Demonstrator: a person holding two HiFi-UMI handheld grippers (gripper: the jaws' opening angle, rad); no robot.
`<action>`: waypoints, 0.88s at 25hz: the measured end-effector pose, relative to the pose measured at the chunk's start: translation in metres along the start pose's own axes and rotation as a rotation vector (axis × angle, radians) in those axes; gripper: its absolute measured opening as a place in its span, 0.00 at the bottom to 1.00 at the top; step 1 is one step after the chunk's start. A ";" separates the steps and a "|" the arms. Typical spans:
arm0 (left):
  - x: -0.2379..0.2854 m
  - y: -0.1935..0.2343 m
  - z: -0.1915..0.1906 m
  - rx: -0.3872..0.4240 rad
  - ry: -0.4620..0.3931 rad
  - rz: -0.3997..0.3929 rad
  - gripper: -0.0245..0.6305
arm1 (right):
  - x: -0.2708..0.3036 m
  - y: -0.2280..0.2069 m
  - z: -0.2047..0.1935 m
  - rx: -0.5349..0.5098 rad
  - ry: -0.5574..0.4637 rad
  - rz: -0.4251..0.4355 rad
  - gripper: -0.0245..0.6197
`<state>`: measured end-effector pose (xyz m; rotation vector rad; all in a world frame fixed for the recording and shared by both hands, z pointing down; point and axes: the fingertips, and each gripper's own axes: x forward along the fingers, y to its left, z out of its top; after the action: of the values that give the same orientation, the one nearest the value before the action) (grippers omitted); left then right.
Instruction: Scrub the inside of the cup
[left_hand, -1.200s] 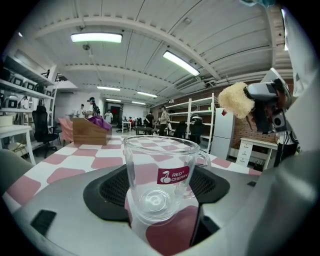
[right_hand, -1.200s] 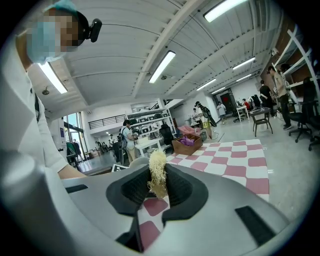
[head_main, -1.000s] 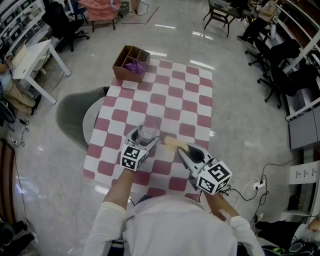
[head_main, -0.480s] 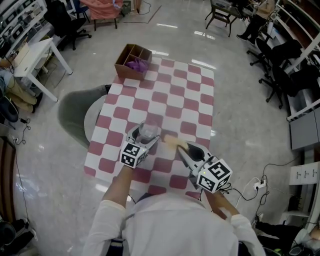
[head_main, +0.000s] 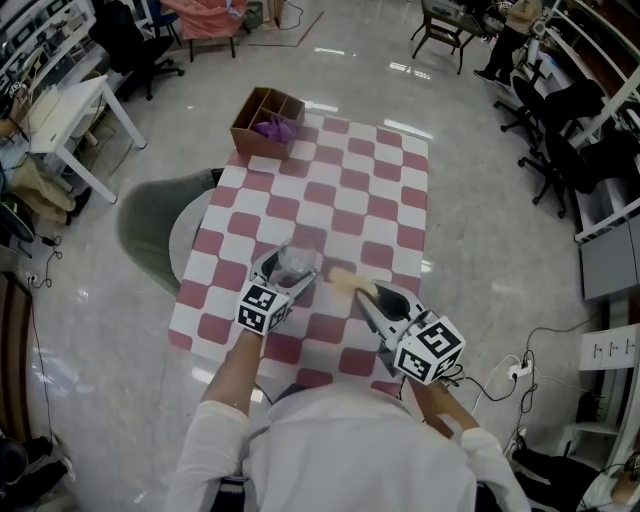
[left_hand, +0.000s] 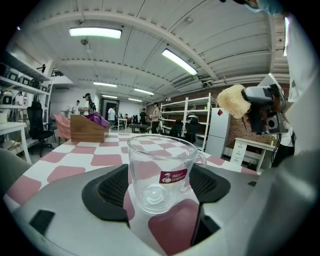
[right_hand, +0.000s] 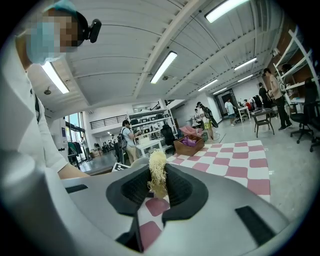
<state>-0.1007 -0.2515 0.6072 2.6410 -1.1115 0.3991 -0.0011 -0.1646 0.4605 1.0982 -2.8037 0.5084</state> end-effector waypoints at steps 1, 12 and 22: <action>-0.002 0.000 0.000 0.002 -0.001 0.001 0.60 | 0.000 0.000 0.000 0.000 -0.001 0.000 0.17; -0.028 0.001 0.000 -0.012 0.017 0.016 0.59 | 0.001 0.004 0.001 -0.001 -0.005 0.009 0.17; -0.066 -0.021 0.020 -0.033 -0.056 0.085 0.58 | -0.002 0.006 0.000 -0.001 -0.014 0.021 0.17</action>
<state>-0.1265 -0.2011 0.5633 2.5984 -1.2400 0.3216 -0.0033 -0.1591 0.4587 1.0765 -2.8299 0.5030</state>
